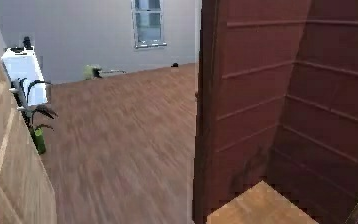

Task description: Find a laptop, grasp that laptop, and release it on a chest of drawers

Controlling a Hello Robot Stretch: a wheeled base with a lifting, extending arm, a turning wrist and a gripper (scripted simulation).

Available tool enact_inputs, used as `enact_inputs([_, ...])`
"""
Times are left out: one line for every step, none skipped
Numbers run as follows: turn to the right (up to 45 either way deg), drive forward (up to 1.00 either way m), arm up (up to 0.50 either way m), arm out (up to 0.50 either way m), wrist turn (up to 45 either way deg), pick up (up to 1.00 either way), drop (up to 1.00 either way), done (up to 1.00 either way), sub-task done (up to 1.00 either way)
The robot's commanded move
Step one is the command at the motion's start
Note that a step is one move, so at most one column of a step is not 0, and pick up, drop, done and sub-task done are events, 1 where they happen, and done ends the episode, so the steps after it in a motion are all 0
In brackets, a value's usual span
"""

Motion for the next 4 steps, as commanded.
enact_inputs([0.0,0.50,0.00,0.00,0.0,0.00,0.00,0.00,0.00])
enact_inputs([-42.0,0.00,0.00,0.00,0.0,0.00,0.00,0.00,0.00])
enact_inputs([0.0,0.60,0.00,0.00,0.0,0.00,0.00,0.00,0.00])
enact_inputs([45.0,0.00,0.00,0.00,0.0,0.00,0.00,0.00,0.00])
